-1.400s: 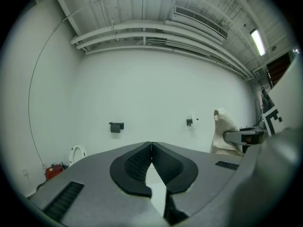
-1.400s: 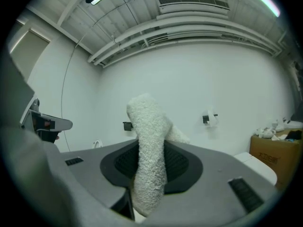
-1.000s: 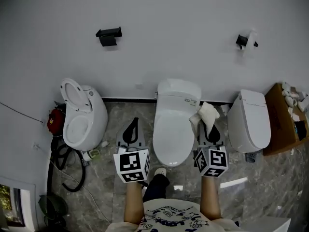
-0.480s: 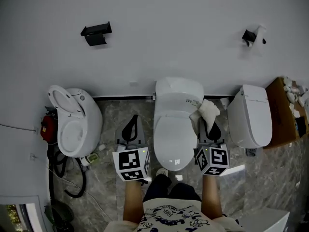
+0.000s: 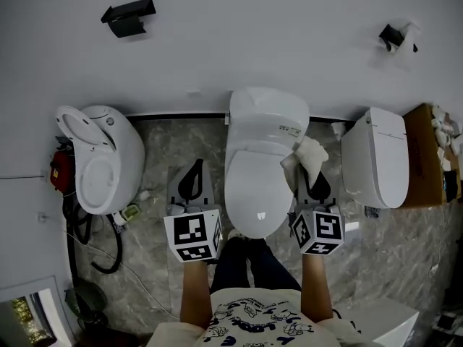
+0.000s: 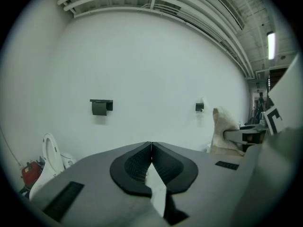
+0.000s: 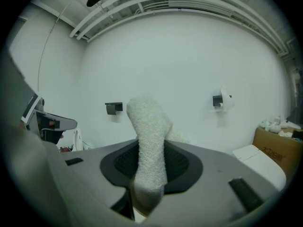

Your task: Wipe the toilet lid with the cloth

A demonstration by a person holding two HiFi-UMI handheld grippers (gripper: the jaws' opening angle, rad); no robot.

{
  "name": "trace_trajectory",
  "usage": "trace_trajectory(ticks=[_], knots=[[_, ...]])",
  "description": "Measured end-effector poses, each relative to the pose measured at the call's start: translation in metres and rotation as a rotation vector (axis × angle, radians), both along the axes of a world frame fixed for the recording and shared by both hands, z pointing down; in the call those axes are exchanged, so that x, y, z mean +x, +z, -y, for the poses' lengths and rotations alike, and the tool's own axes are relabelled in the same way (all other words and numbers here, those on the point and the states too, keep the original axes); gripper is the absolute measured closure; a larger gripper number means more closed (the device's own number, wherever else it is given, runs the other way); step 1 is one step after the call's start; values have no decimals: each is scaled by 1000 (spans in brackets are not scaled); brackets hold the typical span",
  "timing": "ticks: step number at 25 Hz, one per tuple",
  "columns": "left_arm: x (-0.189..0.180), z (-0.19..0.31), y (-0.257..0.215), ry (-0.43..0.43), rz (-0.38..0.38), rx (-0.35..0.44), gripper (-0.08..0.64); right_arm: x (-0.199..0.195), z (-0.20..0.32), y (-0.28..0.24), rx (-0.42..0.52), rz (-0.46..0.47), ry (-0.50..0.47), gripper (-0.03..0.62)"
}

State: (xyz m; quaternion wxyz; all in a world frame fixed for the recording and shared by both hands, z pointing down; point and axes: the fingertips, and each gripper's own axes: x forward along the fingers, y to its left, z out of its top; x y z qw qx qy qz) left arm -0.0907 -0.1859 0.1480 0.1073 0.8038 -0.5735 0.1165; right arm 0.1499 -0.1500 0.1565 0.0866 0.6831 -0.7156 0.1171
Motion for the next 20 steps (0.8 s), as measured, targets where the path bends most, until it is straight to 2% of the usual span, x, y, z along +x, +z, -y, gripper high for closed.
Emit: trace_trajectory(ticks=[11, 20], knots=[[5, 22, 55, -31, 29, -91, 555, -3, 37, 51, -88, 2, -66, 476], [-13, 31, 122, -68, 62, -181, 555, -26, 55, 137, -218, -15, -140, 476]])
